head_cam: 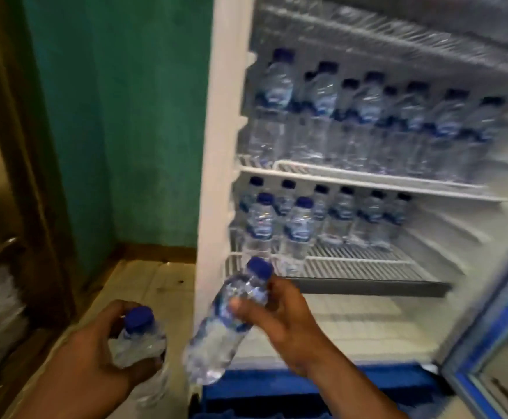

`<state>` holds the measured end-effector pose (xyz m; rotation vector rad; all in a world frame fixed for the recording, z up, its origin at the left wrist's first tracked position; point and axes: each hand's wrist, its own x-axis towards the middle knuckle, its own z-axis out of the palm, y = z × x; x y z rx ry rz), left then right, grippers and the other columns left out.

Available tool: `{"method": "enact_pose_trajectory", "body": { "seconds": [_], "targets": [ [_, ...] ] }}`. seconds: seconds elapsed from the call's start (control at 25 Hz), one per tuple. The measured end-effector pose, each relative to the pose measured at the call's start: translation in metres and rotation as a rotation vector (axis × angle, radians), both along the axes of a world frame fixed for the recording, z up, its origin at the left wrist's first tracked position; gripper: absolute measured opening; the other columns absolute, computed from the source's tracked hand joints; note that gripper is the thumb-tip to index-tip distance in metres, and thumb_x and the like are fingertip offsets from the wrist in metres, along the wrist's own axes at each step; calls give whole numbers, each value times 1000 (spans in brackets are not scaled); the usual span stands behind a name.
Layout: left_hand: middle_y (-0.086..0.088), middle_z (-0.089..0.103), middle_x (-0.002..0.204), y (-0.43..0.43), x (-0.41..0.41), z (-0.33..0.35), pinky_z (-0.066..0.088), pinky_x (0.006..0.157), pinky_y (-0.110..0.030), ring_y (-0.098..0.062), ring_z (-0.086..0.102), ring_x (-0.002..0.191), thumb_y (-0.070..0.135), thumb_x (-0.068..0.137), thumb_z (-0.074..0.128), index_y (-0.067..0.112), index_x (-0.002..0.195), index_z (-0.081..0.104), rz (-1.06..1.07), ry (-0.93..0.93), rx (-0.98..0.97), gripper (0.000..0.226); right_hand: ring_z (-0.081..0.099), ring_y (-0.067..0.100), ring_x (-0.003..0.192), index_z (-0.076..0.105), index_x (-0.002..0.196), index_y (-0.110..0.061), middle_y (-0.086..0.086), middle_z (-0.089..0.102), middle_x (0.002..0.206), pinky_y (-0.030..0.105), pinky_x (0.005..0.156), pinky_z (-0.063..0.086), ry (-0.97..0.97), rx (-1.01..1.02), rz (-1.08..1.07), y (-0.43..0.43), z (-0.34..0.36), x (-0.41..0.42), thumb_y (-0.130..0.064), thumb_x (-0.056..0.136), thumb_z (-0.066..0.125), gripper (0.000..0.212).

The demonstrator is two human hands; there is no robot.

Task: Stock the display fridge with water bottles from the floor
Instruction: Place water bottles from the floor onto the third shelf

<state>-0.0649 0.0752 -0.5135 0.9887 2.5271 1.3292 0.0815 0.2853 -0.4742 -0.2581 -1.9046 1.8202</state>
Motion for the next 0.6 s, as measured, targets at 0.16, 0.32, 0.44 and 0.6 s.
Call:
{"method": "enact_pose_trajectory", "body": {
  "seconds": [0.16, 0.32, 0.44, 0.6],
  "targets": [
    [20, 68, 101, 57, 45, 33, 55, 82, -32, -7, 66, 94, 67, 46, 86, 49, 109, 57, -83, -14, 162, 72, 72, 31, 94, 65, 114, -10, 19, 72, 108, 43, 79, 59, 130, -307, -221, 63, 40, 64, -43, 70, 85, 59],
    [18, 69, 83, 110, 81, 59, 48, 61, -5, 12, 63, 82, 24, 68, 89, 40, 105, 56, -164, -17, 203, 52, 73, 19, 79, 57, 111, -21, 12, 72, 102, 38, 68, 59, 88, -174, -511, 130, 60, 90, -15, 84, 75, 33],
    [28, 69, 92, 143, 97, 63, 56, 74, -19, 13, 63, 84, 23, 68, 88, 39, 109, 57, -211, -35, 206, 54, 71, 8, 70, 47, 126, -13, 8, 67, 98, 18, 58, 54, 13, 29, -535, 166, 67, 83, 8, 84, 69, 52],
    [34, 66, 98, 165, 108, 59, 54, 85, -24, 11, 62, 92, 33, 68, 88, 44, 113, 54, -214, -43, 191, 58, 65, 11, 91, 38, 127, -17, -5, 60, 103, 28, 89, 55, -131, 317, -493, 191, 58, 50, 0, 84, 73, 58]
  ]
}}
